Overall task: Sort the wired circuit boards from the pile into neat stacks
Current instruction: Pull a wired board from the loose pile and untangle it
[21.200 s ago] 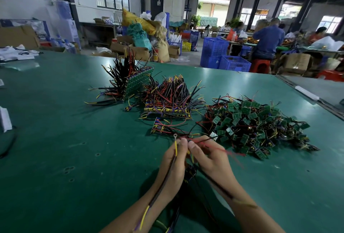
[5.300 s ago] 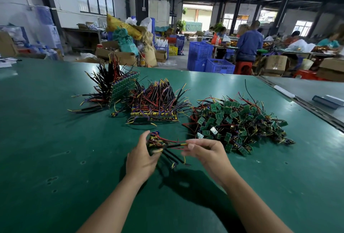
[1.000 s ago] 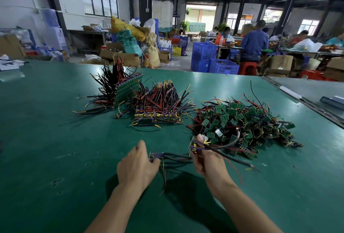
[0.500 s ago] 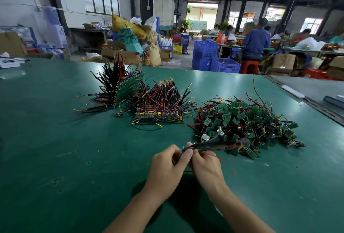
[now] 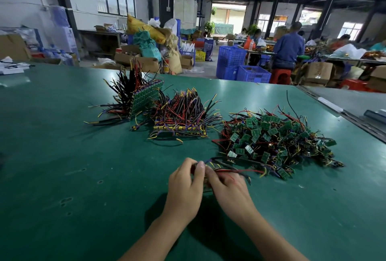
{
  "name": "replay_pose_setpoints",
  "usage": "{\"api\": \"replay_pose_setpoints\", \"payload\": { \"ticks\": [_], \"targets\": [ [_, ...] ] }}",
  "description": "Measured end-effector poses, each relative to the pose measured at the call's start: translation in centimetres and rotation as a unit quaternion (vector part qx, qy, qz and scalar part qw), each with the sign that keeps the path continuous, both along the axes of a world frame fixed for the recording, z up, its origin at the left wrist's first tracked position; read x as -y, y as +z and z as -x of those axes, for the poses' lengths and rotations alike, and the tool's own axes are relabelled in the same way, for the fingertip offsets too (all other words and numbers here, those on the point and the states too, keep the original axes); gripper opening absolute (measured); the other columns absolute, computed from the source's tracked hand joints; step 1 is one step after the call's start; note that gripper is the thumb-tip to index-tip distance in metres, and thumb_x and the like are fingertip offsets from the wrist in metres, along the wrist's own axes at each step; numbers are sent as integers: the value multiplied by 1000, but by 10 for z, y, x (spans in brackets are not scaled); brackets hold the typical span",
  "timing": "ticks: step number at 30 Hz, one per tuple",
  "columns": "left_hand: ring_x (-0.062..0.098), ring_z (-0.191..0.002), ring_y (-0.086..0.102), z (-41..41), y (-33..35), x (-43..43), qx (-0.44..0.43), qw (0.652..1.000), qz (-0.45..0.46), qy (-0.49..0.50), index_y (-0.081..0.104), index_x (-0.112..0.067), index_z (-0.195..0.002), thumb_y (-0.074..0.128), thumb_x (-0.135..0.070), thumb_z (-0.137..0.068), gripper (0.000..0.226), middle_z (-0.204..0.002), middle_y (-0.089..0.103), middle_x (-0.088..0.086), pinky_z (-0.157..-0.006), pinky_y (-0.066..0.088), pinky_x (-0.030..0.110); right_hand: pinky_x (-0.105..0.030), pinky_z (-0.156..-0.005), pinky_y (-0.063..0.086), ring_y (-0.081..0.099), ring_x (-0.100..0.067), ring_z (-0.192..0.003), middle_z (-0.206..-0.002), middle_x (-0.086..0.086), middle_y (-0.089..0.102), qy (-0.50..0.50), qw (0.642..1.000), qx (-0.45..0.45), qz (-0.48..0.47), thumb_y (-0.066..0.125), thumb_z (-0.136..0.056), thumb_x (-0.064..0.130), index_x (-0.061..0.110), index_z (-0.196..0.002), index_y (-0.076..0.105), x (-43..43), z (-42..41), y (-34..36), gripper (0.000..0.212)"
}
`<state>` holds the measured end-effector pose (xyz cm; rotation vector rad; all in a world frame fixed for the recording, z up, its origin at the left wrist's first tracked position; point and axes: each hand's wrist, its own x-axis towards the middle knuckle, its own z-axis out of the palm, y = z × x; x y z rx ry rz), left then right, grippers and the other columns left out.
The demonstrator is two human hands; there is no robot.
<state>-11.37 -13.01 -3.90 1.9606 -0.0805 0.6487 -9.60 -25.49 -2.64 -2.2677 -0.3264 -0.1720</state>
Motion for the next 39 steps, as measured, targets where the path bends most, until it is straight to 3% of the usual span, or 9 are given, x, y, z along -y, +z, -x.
{"api": "replay_pose_setpoints", "payload": {
  "ticks": [5, 8, 11, 19, 24, 30, 33, 37, 39],
  "targets": [
    [15, -49, 38, -3, 3, -7, 1, 995, 92, 33, 47, -13, -69, 41, -28, -101, 36, -52, 41, -1, -50, 35, 43, -31, -94, 46, 53, -2, -103, -101, 22, 62, 81, 982, 127, 111, 54, -92, 41, 28, -98, 67, 9, -2, -8, 19],
    [9, -40, 29, -6, 6, -2, -41, 962, 269, -17, 46, -11, -70, 38, -27, -103, 37, -49, 38, -6, -37, 26, 24, -30, -64, 45, 52, -6, -68, -75, 11, 58, 83, 990, 106, 34, 57, -92, 18, 15, -85, 67, 12, -8, -9, 12],
    [1, -33, 26, -7, 6, 4, -90, 933, 345, -37, 49, -16, -70, 38, -24, -103, 36, -46, 40, -8, -34, 21, 13, -23, -57, 34, 44, -2, -57, -64, 12, 54, 96, 987, -9, -128, 51, -101, 19, 19, -88, 64, 7, -8, -8, 19],
    [12, -53, 46, 1, 0, 9, -76, 965, 245, -63, 52, -11, -74, 39, -27, -103, 35, -56, 51, -6, -50, 37, 24, -17, -45, 34, 44, -5, -47, -60, 1, 55, 136, 938, -105, -302, 60, -94, 30, 16, -78, 58, -1, -4, -7, 22],
    [11, -51, 36, 6, 0, 9, -90, 972, 190, -106, 55, -11, -75, 42, -38, -100, 39, -56, 43, -8, -50, 31, 30, -45, -60, 43, 49, -17, -64, -68, -19, 58, 107, 982, -42, -147, 57, -97, 29, 4, -79, 61, 9, -12, -9, 32],
    [11, -54, 35, 2, -2, 4, -83, 982, 126, -109, 46, -19, -65, 46, -32, -100, 38, -56, 40, -10, -54, 30, 34, -19, -40, 29, 37, -6, -37, -45, 0, 45, 156, 951, -131, -234, 58, -94, 36, 11, -60, 63, 6, -5, -3, 42],
    [12, -49, 29, 2, 0, 1, -99, 968, 164, -165, 41, -17, -63, 49, -45, -89, 40, -54, 34, -5, -47, 24, 32, -18, -36, 24, 29, -8, -29, -34, 4, 36, 155, 936, -168, -266, 51, -85, 46, 21, -42, 52, 9, -2, 5, 49],
    [9, -38, 25, 6, 5, 4, -161, 924, 237, -253, 50, -24, -61, 45, -43, -89, 34, -50, 32, -8, -38, 21, 17, -18, -38, 25, 26, -8, -31, -35, 6, 33, 155, 929, -232, -243, 38, -104, 12, 22, -48, 42, 20, -3, 9, 57],
    [9, -38, 23, 6, 6, 5, -183, 912, 252, -268, 50, -24, -63, 45, -43, -95, 37, -51, 28, -8, -38, 21, 16, -19, -39, 20, 20, -12, -31, -34, 0, 29, 158, 910, -262, -279, 33, -105, 17, 22, -45, 44, 23, -3, 8, 61]
  ]
}}
